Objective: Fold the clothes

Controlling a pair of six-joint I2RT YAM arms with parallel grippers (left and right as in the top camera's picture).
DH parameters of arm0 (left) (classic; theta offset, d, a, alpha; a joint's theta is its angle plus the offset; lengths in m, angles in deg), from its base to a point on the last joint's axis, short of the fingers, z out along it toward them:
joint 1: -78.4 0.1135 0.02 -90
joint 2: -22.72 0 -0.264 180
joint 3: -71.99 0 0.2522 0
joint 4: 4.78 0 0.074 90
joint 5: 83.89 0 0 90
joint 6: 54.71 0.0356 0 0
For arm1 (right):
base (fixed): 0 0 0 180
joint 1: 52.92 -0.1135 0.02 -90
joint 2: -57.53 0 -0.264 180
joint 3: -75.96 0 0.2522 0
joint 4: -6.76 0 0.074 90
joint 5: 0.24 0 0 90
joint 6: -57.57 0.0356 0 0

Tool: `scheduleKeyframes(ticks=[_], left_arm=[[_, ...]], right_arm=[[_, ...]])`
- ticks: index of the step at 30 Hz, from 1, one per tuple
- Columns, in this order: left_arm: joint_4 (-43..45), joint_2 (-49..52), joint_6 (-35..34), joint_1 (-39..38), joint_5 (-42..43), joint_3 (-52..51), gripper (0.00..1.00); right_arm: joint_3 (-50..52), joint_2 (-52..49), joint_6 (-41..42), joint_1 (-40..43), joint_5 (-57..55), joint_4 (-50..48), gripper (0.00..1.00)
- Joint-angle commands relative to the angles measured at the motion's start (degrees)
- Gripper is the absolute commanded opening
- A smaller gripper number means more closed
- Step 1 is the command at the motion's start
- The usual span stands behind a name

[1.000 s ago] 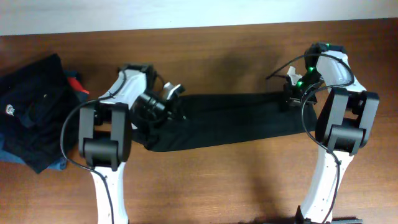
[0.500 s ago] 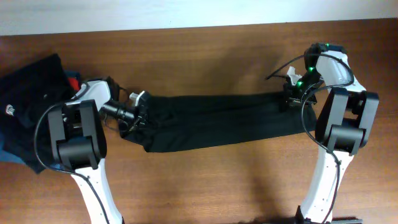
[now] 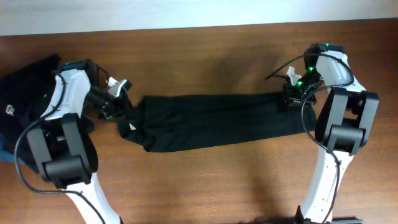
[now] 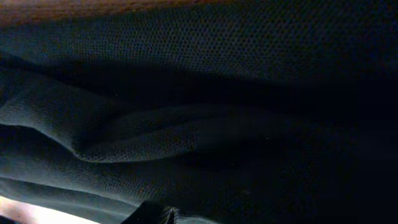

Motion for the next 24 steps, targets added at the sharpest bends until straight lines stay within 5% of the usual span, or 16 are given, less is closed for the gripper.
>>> scheduleKeyframes(ticks=[1,15,22,24], left_arm=[[-1.1,-0.6,-10.1,0.3,-12.4,0.1,0.24],[3.7,-0.6,-19.9,1.2,-20.2,-5.6,0.46],[13.5,-0.6,-17.1,1.2,-6.0,-12.4,0.48],[15.4,-0.6,-14.9,1.2,0.3,-13.1,0.38]], right_arm=[[0.7,1.3,-0.4,0.1,-0.8,-0.2,0.27],[0.7,1.3,-0.4,0.1,-0.8,-0.3,0.3],[0.7,1.3,-0.4,0.1,-0.8,-0.2,0.3],[0.7,1.3,-0.4,0.1,-0.8,0.0,0.3]])
